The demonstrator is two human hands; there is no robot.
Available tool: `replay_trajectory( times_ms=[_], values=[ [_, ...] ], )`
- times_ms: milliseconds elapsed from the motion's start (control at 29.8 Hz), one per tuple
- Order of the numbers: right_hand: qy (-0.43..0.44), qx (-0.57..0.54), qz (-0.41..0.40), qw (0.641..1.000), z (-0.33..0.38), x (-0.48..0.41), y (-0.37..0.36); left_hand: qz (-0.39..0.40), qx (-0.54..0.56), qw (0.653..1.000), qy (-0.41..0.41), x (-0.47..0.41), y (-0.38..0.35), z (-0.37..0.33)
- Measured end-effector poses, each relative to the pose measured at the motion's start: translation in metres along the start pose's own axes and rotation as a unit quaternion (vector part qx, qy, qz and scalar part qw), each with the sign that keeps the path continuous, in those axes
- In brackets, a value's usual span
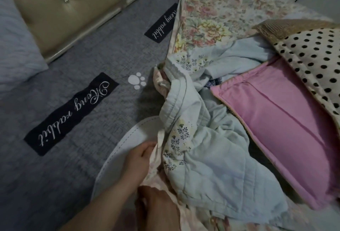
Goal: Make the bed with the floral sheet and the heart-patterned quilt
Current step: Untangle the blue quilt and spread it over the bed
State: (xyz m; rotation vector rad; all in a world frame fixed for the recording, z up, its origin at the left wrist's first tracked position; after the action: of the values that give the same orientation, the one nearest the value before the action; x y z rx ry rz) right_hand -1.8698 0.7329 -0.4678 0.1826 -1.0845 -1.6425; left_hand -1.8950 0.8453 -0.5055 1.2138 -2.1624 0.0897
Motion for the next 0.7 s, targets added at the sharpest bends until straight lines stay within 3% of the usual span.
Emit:
replay_trajectory(
  times_ms=[67, 168, 235, 335, 402, 503, 603, 637, 670, 704],
  values=[
    [0.047, -0.002, -0.126, 0.991, 0.009, -0.004, 0.018, -0.014, 0.006, 1.0, -0.009, 0.0, 0.009, 0.01],
    [0.076, -0.026, -0.25, 0.965, 0.013, -0.018, 0.055, 0.012, -0.014, 1.0, -0.007, -0.002, 0.008, 0.013],
    [0.066, 0.085, -0.31, 0.945, 0.011, -0.037, 0.084, 0.003, -0.083, 0.996, -0.014, -0.002, 0.007, 0.013],
    [0.101, 0.197, -0.287, 0.932, 0.007, -0.073, 0.099, -0.077, -0.163, 0.976, -0.126, 0.001, 0.011, -0.027],
    [0.085, 0.218, -0.288, 0.929, -0.004, -0.086, 0.111, -0.07, -0.173, 0.961, -0.204, -0.011, 0.005, -0.062],
    [0.055, 0.194, -0.31, 0.929, -0.007, -0.08, 0.133, 0.002, -0.234, 0.939, -0.251, -0.033, -0.011, -0.103],
    [0.027, 0.098, -0.282, 0.954, -0.009, -0.063, 0.138, -0.013, -0.435, 0.869, -0.235, -0.021, -0.022, -0.134],
    [0.008, 0.046, -0.234, 0.971, -0.009, -0.058, 0.134, -0.021, -0.439, 0.869, -0.227, -0.01, -0.024, -0.145],
    [-0.007, -0.03, -0.164, 0.986, -0.009, -0.052, 0.126, -0.013, -0.381, 0.898, -0.221, -0.001, -0.028, -0.157],
    [-0.015, -0.13, -0.095, 0.987, -0.008, -0.046, 0.114, 0.035, -0.256, 0.947, -0.189, 0.005, -0.033, -0.163]
  ],
)
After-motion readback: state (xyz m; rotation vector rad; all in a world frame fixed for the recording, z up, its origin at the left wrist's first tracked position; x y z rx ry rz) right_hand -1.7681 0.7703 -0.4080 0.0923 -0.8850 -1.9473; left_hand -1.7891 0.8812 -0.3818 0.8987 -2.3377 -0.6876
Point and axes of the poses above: each hand's wrist, its own x-axis away from the middle knuckle, its own y-axis out of the back of the hand, z = x × y, the point moved 8 cm from there along -x, towards the middle knuckle, and after that the axes turned 1 degree about y, right-handed, at the moved point
